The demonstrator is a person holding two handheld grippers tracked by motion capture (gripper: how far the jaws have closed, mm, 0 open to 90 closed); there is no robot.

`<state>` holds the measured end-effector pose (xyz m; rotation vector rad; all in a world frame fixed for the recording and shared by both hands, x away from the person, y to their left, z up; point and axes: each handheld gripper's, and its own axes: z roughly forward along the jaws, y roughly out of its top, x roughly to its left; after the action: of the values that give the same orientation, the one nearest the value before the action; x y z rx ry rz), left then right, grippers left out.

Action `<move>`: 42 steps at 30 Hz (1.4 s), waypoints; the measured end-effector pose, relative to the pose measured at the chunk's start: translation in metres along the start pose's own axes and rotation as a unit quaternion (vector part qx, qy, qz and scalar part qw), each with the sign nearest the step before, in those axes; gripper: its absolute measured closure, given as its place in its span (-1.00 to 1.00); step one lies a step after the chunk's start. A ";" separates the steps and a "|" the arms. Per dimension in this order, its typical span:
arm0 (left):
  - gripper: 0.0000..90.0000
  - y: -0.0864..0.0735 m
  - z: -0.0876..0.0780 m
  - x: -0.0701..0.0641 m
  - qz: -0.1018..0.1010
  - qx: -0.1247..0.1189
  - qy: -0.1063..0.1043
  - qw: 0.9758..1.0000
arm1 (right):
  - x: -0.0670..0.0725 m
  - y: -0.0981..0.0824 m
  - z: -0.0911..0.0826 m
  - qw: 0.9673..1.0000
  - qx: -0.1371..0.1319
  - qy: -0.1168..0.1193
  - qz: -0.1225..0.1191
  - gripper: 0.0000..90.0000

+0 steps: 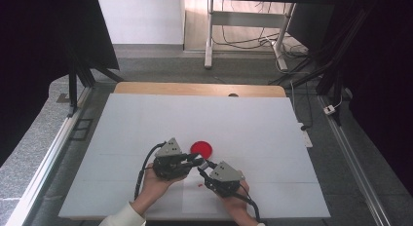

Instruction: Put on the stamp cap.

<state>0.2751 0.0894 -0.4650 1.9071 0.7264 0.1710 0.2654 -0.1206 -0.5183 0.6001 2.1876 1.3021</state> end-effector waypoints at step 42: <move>0.68 -0.002 0.004 0.002 -0.009 0.011 -0.009 1.000 | 0.003 0.000 0.000 0.999 0.015 -0.015 -0.038 0.43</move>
<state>0.2778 0.0882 -0.4694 1.9200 0.7363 0.1336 0.2627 -0.1187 -0.5185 0.5397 2.1860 1.2165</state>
